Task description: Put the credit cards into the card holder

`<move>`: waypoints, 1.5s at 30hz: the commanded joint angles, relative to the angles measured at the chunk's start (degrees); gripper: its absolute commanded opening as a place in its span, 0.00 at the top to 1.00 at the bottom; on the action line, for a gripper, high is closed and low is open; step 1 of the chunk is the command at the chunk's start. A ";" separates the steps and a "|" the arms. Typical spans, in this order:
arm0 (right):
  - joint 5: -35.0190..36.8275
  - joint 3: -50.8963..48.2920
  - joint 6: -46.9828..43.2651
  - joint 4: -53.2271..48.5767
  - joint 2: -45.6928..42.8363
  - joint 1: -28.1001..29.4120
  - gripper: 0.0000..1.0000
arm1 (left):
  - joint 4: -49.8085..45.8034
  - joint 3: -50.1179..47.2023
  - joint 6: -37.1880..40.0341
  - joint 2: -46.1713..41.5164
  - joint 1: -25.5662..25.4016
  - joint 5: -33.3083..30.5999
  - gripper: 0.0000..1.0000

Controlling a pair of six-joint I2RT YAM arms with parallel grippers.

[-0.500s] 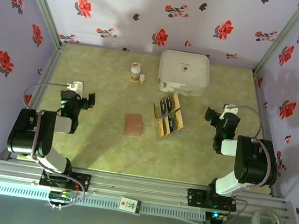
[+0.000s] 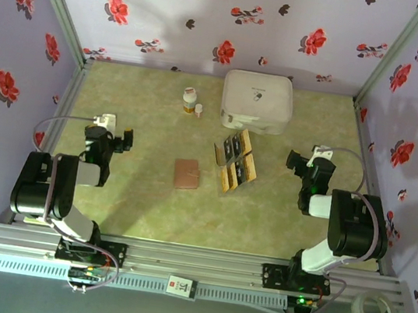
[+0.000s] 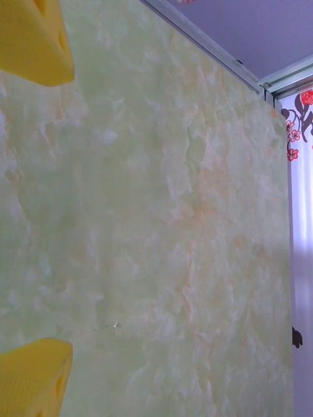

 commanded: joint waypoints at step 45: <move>-2.68 23.87 25.72 -55.45 -26.93 -0.15 0.01 | -33.33 13.42 -10.95 -18.14 -2.72 -9.63 0.00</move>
